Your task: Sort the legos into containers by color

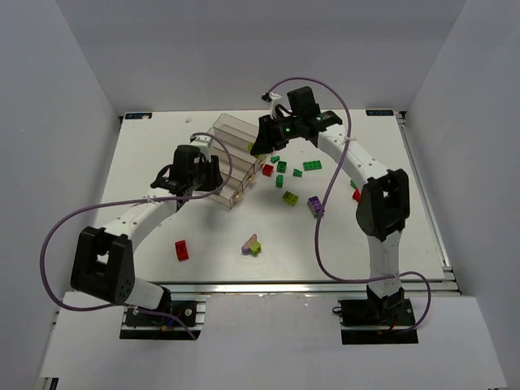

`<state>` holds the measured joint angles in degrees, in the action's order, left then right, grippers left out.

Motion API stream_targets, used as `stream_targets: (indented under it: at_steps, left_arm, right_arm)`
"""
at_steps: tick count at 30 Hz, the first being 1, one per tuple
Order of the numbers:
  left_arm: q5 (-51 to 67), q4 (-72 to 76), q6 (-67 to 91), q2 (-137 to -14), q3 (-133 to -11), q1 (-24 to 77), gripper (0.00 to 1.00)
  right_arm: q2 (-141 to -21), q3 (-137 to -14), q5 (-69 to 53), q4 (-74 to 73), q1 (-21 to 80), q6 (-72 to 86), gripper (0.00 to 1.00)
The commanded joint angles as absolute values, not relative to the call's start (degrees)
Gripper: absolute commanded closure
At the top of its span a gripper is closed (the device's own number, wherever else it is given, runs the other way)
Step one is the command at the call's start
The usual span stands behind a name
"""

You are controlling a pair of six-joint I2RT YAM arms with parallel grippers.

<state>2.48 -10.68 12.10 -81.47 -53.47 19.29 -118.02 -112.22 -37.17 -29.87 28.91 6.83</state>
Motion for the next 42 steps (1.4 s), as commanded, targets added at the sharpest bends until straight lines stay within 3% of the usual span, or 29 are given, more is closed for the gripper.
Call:
stream_targets:
  at_steps: [1, 6, 12, 15, 16, 20, 22, 23, 25, 28, 29, 33, 36, 41, 42]
  left_arm:
    - [4.6, -12.7, 10.0, -83.2, -57.1, 18.7, 0.42]
    - [5.3, -12.4, 10.3, -85.4, -58.5, 18.3, 0.29]
    - [3.4, -12.1, 12.1, -84.0, -59.9, 17.1, 0.28]
    - [1.3, -12.4, 15.3, -78.8, -58.6, 16.0, 0.46]
    - [0.9, -12.7, 17.1, -77.0, -58.0, 15.6, 0.58]
    - [-2.4, -15.0, 23.0, -66.0, -54.3, 15.2, 0.69]
    - [-2.5, -16.8, 26.4, -62.5, -51.9, 15.2, 0.62]
    - [-2.5, -17.6, 27.4, -60.8, -51.2, 15.2, 0.43]
    - [-3.5, -20.0, 29.6, -56.4, -49.3, 15.2, 0.27]
    - [-4.7, -22.9, 30.9, -51.9, -48.3, 15.2, 0.18]
    - [-5.2, -23.9, 31.2, -50.3, -48.3, 15.2, 0.18]
    - [-5.9, -24.8, 32.5, -47.8, -47.6, 15.2, 0.16]
    - [-5.6, -23.9, 34.4, -46.0, -46.1, 15.2, 0.16]
    - [-4.8, -22.7, 36.9, -44.9, -43.8, 15.2, 0.16]
    - [-4.7, -22.4, 37.6, -44.9, -43.4, 15.2, 0.16]
  right_arm:
    - [-119.9, -115.6, -35.7, -27.6, 29.1, 3.4, 0.97]
    - [-123.6, -119.3, -34.5, -26.6, 29.6, 1.4, 0.96]
    - [-126.5, -121.5, -34.0, -23.6, 31.2, -0.6, 0.95]
    - [-128.0, -122.2, -33.8, -21.4, 32.8, -2.7, 0.95]
    - [-128.4, -122.7, -32.9, -21.1, 33.3, -3.6, 0.94]
    - [-130.9, -123.2, -30.0, -18.6, 36.1, -5.4, 0.92]
    - [-131.8, -123.3, -27.4, -18.0, 36.8, -6.4, 0.91]
    - [-132.6, -123.4, -26.4, -17.7, 37.1, -6.8, 0.9]
    - [-133.5, -123.6, -23.5, -17.1, 37.7, -7.5, 0.86]
    - [-134.8, -123.7, -21.0, -16.9, 37.9, -8.9, 0.77]
    - [-135.2, -123.7, -20.3, -17.0, 37.9, -9.8, 0.69]
    - [-135.9, -124.0, -18.8, -17.3, 37.9, -11.1, 0.47]
    - [-135.4, -124.3, -18.8, -17.7, 37.9, -11.3, 0.34]
    - [-132.0, -122.9, -19.4, -17.9, 37.9, -11.3, 0.21]
    - [-131.3, -122.3, -19.9, -18.1, 37.8, -11.3, 0.12]
